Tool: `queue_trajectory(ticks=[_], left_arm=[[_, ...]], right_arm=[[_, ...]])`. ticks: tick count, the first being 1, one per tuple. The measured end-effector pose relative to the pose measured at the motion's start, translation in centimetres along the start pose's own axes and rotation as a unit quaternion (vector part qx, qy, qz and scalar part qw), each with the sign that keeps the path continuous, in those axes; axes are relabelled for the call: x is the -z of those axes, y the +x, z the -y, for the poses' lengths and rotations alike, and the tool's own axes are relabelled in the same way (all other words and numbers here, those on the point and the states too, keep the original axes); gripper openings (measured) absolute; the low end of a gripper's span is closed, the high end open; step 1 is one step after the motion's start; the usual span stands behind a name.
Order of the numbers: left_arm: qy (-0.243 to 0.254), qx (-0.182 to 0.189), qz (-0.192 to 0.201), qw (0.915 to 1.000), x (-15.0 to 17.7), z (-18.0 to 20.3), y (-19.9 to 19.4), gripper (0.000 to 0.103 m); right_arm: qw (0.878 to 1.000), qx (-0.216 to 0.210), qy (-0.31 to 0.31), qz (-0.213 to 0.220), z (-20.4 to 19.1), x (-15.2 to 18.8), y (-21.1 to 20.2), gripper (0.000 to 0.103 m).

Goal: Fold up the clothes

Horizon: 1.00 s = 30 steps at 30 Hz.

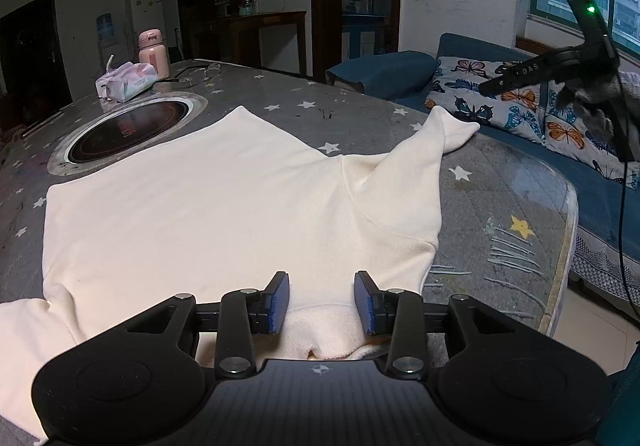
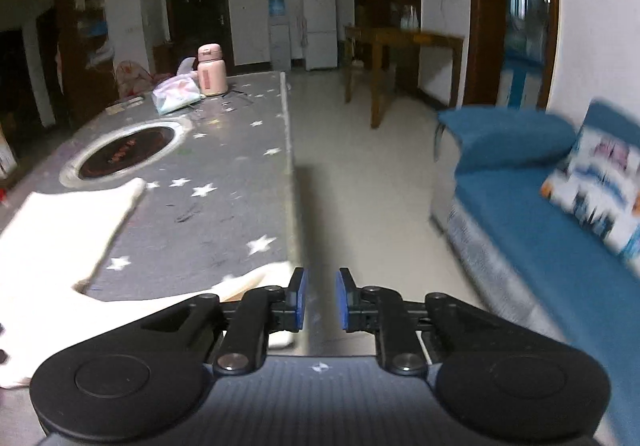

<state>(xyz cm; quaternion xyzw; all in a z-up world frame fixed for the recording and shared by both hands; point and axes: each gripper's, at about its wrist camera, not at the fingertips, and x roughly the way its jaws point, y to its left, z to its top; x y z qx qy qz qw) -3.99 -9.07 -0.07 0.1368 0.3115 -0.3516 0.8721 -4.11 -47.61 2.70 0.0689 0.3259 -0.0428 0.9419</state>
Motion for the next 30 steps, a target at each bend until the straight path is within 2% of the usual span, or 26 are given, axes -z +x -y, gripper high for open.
queue_trajectory(ticks=[5,14,15,16,18,22,25,26,27,30], left_arm=[[-0.001,-0.002,0.0,1.0,0.0,0.0,-0.1,0.04],[-0.002,-0.002,0.002,1.0,0.2,0.0,-0.2,0.041],[-0.001,-0.002,0.002,1.0,0.2,0.0,-0.2,0.041],[-0.001,-0.002,0.002,1.0,0.2,0.0,-0.2,0.041],[-0.002,-0.001,0.003,1.0,0.2,0.0,-0.2,0.041],[-0.002,-0.001,0.003,1.0,0.2,0.0,-0.2,0.042],[-0.002,0.0,0.005,1.0,0.3,0.0,-0.2,0.042],[-0.003,0.0,0.006,1.0,0.3,0.0,-0.2,0.042],[-0.003,0.001,0.006,1.0,0.3,0.0,-0.1,0.042],[-0.001,0.002,0.006,1.0,0.2,-0.1,-0.1,0.043]], right_arm=[[0.997,-0.068,0.026,-0.027,-2.1,-0.1,1.9,0.02],[0.992,-0.057,0.089,-0.067,-2.8,-0.5,6.3,0.021],[0.992,-0.054,0.089,-0.07,-2.9,-0.4,6.5,0.018],[0.992,-0.052,0.085,-0.072,-3.1,-0.3,6.6,0.007],[0.994,-0.059,0.07,-0.054,-3.8,-0.6,6.1,0.003],[0.993,-0.096,0.051,0.036,-4.5,-2.1,2.4,0.002],[0.99,-0.102,0.043,0.083,-3.9,-1.9,-0.6,0.002],[0.991,-0.1,0.041,0.084,-3.5,-1.6,-1.1,0.003],[0.993,-0.081,0.041,0.074,-2.8,-1.0,-1.4,0.003],[0.999,0.009,0.038,0.025,-1.0,1.0,-0.6,0.005]])
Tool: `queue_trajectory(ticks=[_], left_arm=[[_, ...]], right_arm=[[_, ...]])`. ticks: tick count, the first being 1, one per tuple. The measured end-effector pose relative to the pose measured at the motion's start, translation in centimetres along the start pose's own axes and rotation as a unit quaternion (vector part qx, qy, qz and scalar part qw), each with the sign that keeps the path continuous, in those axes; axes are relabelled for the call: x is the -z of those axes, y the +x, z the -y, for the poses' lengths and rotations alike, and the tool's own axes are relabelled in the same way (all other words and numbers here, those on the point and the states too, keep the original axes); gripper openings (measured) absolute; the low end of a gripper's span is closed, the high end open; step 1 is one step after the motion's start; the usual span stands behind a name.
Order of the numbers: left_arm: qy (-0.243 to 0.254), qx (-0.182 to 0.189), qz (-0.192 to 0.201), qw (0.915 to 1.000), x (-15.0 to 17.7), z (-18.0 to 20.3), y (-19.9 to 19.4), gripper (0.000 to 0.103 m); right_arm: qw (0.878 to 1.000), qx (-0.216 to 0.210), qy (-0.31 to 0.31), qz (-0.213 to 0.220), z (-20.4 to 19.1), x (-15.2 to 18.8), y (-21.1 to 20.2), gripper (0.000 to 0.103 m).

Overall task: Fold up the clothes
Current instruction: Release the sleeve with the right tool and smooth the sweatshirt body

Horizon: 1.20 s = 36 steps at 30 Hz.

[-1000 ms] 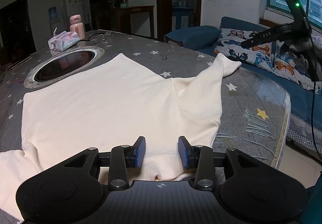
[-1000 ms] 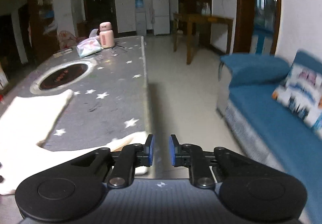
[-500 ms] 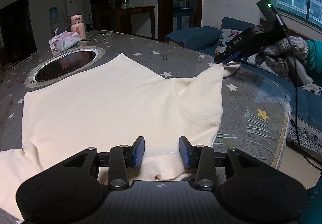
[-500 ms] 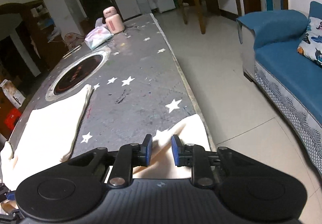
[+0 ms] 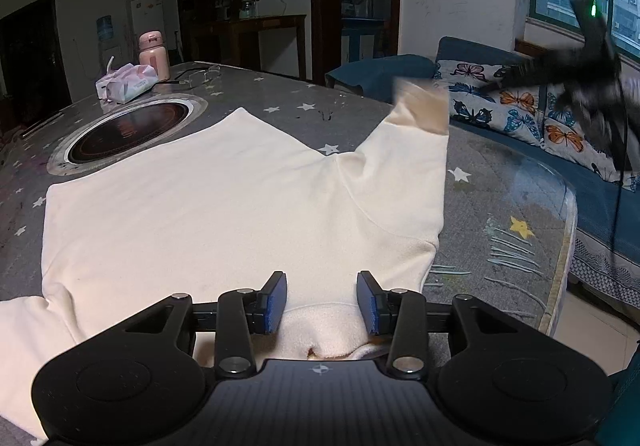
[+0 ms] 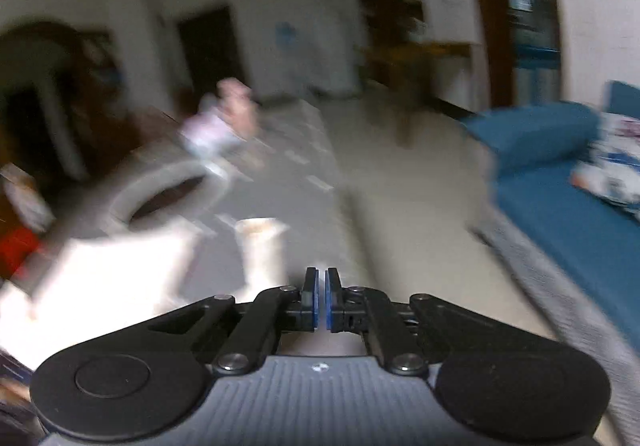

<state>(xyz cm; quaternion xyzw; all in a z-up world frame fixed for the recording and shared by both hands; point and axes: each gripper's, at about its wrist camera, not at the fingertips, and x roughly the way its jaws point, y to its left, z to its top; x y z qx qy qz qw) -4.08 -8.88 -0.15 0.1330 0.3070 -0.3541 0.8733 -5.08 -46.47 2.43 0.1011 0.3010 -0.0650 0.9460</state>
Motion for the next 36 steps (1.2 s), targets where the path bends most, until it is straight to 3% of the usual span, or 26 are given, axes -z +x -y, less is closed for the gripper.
queue_trajectory(ticks=[2,11,16,21,24,25,31,36], left_arm=[[0.001,0.001,-0.001,1.0,0.0,-0.1,0.0,0.043],[-0.005,-0.002,0.001,1.0,0.2,-0.1,-0.1,0.043],[-0.011,-0.002,0.002,0.9999,0.3,-0.2,-0.2,0.044],[-0.028,-0.003,0.003,0.9996,0.3,-0.5,-0.6,0.048],[-0.05,-0.009,0.008,0.9987,0.4,-1.4,-1.5,0.049],[-0.058,-0.014,0.01,0.9982,0.3,-1.7,-1.8,0.049],[-0.111,-0.089,0.042,0.989,0.6,-5.9,-5.2,0.049],[-0.184,-0.191,0.028,0.9638,1.9,-11.9,-6.6,0.048]], right_arm=[[1.0,0.022,0.007,-0.019,1.0,0.9,0.3,0.006],[0.995,-0.06,-0.071,-0.037,-4.7,0.1,3.7,0.012],[0.994,-0.044,-0.083,-0.059,-5.5,-0.1,7.6,0.013],[0.996,-0.018,-0.073,-0.057,-5.1,-0.7,8.3,0.016],[0.993,-0.046,-0.093,-0.053,-6.1,-0.4,7.4,0.024],[0.992,-0.055,-0.101,-0.054,-6.6,-0.2,7.2,0.032],[0.987,-0.075,-0.126,-0.063,-8.8,0.9,6.7,0.037],[0.986,-0.083,-0.124,-0.067,-8.9,1.3,6.2,0.041]])
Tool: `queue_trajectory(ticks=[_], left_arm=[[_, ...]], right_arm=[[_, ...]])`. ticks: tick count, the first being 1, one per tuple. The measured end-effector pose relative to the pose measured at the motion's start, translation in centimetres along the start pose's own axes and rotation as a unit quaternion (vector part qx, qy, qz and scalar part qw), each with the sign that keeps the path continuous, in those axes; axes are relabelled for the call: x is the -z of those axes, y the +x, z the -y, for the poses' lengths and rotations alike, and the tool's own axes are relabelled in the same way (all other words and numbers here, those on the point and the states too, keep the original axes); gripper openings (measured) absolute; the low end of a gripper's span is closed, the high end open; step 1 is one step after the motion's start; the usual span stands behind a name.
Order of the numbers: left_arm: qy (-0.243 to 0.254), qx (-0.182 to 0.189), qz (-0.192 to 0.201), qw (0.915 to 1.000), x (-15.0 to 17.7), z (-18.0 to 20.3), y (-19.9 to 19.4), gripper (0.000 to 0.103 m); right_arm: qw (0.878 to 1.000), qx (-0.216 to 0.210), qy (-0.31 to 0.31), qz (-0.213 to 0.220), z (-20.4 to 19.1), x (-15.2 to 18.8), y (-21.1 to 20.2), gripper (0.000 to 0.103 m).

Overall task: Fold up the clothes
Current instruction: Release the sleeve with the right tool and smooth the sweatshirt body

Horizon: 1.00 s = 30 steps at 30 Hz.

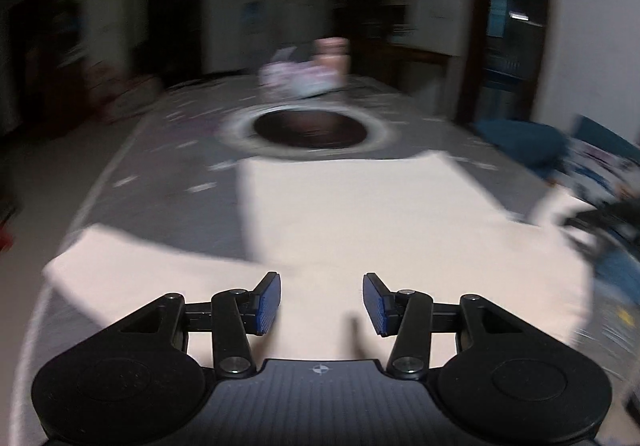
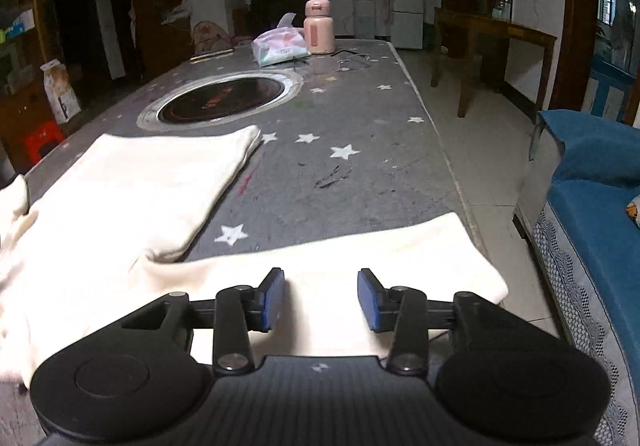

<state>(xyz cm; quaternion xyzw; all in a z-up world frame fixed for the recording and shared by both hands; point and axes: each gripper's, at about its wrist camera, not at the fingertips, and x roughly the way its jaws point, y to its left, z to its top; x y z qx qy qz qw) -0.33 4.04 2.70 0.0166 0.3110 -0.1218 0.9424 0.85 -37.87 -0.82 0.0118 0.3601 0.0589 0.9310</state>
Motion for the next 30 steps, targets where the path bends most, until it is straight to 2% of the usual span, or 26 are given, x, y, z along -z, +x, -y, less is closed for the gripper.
queue_trajectory(ticks=[4,7,8,12,15,20,26,28,30], left_arm=[[-0.041,-0.089,-0.006,0.9951,-0.5,-4.6,1.5,0.048],[-0.056,-0.112,-0.013,0.992,-0.9,-7.3,2.8,0.046],[-0.055,-0.119,-0.016,0.9912,-0.9,-7.7,3.2,0.041],[-0.023,-0.154,-0.025,0.9875,-0.4,-7.6,4.1,0.039],[0.001,-0.193,-0.034,0.9806,0.2,-7.3,3.5,0.035],[-0.007,-0.241,-0.044,0.9695,2.1,-8.3,1.3,0.034],[-0.022,-0.232,-0.043,0.9716,1.8,-8.5,0.5,0.034],[-0.024,-0.207,-0.031,0.9775,1.1,-7.2,0.1,0.032],[-0.013,-0.164,-0.012,0.9862,0.2,-5.1,-0.4,0.033]], right_arm=[[1.0,-0.001,0.007,-0.003,0.3,0.3,0.2,0.045],[1.0,-0.004,0.008,-0.005,0.3,0.3,0.3,0.05],[1.0,-0.004,0.007,-0.006,0.2,0.3,0.3,0.051],[1.0,-0.004,0.003,-0.006,0.0,0.3,0.4,0.054],[1.0,-0.003,0.001,-0.008,-0.1,0.3,0.4,0.055],[1.0,-0.003,-0.003,-0.009,0.0,0.3,0.4,0.057],[1.0,-0.004,-0.005,-0.005,0.0,0.3,0.4,0.06],[1.0,-0.002,-0.001,-0.002,0.0,0.3,0.1,0.06],[1.0,-0.002,-0.002,0.001,-0.1,0.2,-0.3,0.06]])
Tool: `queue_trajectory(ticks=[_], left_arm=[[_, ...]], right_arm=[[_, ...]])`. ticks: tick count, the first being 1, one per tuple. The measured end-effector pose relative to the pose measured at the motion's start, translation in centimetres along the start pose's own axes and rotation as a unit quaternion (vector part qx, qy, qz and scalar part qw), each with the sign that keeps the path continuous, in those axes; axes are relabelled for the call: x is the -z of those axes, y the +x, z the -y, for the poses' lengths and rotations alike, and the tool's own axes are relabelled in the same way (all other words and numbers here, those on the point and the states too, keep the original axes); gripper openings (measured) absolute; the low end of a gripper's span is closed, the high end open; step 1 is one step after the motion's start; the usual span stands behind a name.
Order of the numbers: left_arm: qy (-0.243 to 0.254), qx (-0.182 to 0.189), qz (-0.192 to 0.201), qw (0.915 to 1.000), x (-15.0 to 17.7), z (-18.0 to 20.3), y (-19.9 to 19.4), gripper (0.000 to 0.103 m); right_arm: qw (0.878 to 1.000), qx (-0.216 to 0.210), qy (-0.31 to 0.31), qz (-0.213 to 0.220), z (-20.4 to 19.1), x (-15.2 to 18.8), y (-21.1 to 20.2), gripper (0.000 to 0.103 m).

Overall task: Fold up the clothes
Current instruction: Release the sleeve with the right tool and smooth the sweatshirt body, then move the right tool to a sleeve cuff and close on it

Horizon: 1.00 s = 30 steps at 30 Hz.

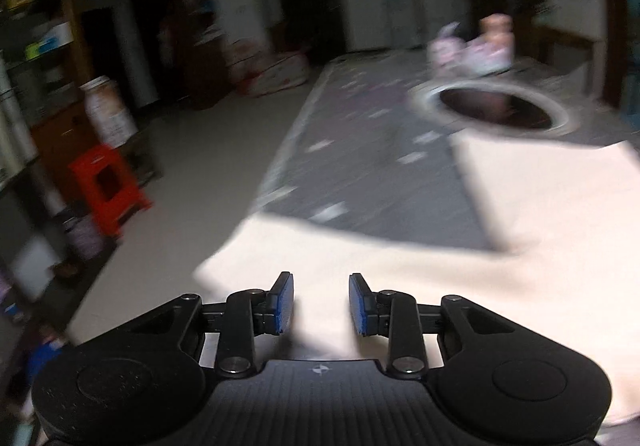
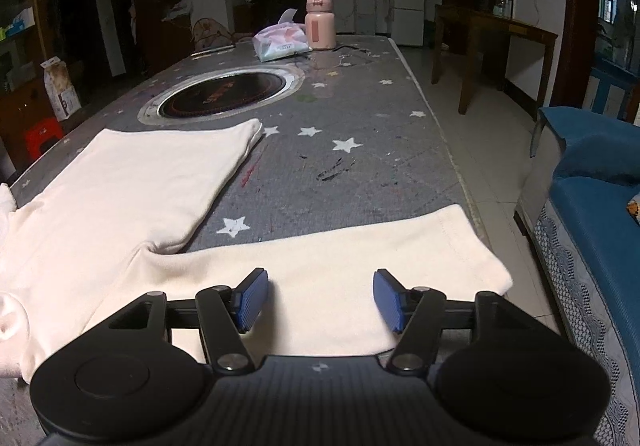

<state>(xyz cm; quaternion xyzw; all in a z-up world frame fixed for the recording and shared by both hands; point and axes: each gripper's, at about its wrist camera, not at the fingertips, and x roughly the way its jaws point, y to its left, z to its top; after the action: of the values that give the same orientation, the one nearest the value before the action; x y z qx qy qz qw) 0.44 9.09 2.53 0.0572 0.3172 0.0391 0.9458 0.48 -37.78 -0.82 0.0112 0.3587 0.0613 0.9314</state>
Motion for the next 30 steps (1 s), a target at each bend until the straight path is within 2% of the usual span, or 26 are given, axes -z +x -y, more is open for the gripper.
queue_trajectory(ticks=[2,5,8,10,13,19,21,25,30], left_arm=[[0.008,0.049,0.019,0.9986,-0.8,2.1,-0.9,0.033],[0.01,0.131,0.02,0.9911,-1.4,5.0,-0.8,0.031],[0.022,0.171,0.017,0.9849,-1.3,7.2,-0.1,0.029],[0.025,0.172,0.007,0.9848,-1.1,7.8,0.8,0.029],[0.002,0.16,-0.02,0.9869,-0.5,7.0,2.2,0.028],[-0.009,0.173,-0.009,0.9849,-0.6,6.2,1.1,0.026],[0.009,0.169,-0.001,0.9856,-0.9,6.8,1.0,0.027],[0.036,0.153,-0.02,0.9873,-0.3,8.0,2.1,0.027],[0.07,0.176,0.013,0.9818,0.0,9.3,-0.8,0.037]], right_arm=[[1.0,-0.001,-0.001,0.002,-0.1,0.0,-0.3,0.06],[1.0,-0.004,-0.005,0.002,-0.4,0.1,-0.4,0.06],[1.0,-0.007,-0.003,-0.002,-0.6,0.3,-0.2,0.06],[1.0,-0.008,-0.002,-0.003,-0.6,0.5,-0.2,0.06],[1.0,-0.006,0.001,-0.004,-0.4,0.7,-0.1,0.06],[1.0,-0.003,0.003,-0.001,-0.1,0.6,-0.4,0.06],[1.0,-0.005,0.004,0.004,-0.3,0.5,-0.8,0.06],[1.0,-0.024,-0.013,0.008,-1.5,0.6,-1.5,0.06],[0.995,-0.073,-0.069,0.012,-4.9,0.6,-3.2,0.06]])
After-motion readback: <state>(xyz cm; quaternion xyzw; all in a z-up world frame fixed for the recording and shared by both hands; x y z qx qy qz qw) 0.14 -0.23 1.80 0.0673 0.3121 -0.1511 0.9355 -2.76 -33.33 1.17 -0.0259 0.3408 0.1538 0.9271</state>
